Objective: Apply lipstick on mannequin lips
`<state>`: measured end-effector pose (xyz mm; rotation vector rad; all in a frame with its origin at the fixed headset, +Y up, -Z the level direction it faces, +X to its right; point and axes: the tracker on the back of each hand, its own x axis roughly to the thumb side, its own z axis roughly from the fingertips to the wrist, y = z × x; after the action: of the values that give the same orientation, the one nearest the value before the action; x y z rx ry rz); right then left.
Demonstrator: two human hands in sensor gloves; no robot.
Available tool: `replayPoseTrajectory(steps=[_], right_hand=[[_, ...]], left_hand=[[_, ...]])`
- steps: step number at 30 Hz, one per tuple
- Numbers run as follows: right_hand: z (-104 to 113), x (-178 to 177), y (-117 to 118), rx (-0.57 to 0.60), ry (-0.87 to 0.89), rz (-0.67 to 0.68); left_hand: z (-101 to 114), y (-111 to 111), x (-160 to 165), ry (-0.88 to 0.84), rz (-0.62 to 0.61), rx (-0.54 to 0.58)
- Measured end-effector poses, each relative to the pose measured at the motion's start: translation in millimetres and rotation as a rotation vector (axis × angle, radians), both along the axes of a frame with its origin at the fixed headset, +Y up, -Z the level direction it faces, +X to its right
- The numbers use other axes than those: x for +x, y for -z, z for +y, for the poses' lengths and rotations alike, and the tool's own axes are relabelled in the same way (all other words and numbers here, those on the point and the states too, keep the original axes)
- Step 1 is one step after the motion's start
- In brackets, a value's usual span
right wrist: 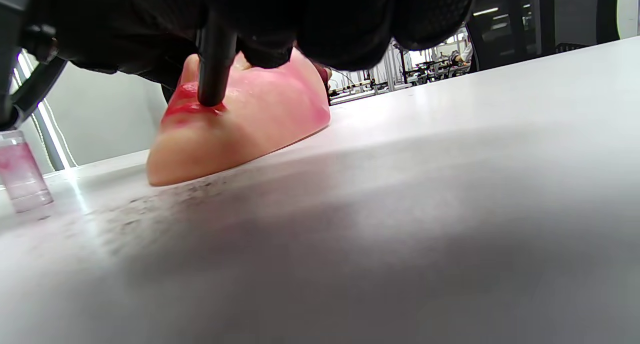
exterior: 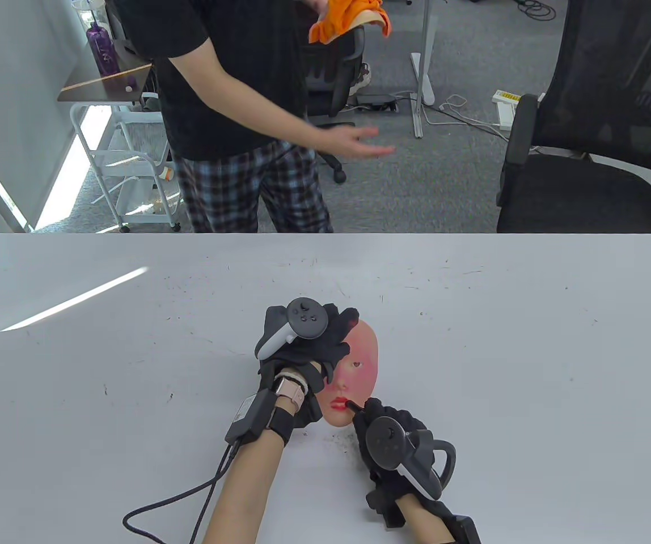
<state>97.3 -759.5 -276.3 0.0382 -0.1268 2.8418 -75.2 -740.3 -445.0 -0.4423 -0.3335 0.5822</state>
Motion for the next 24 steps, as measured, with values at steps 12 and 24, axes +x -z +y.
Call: replayPoseTrajectory(steps=[12, 24], right_hand=[[16.3, 33.0, -11.9, 0.076, 0.439, 0.036], [24.1, 69.2, -32.9, 0.193, 1.114, 0.124]], left_hand=[[47.7, -11.5, 4.2, -0.007, -0.02, 0.148], [43.6, -110.8, -1.4, -0.793, -0.083, 0.104]])
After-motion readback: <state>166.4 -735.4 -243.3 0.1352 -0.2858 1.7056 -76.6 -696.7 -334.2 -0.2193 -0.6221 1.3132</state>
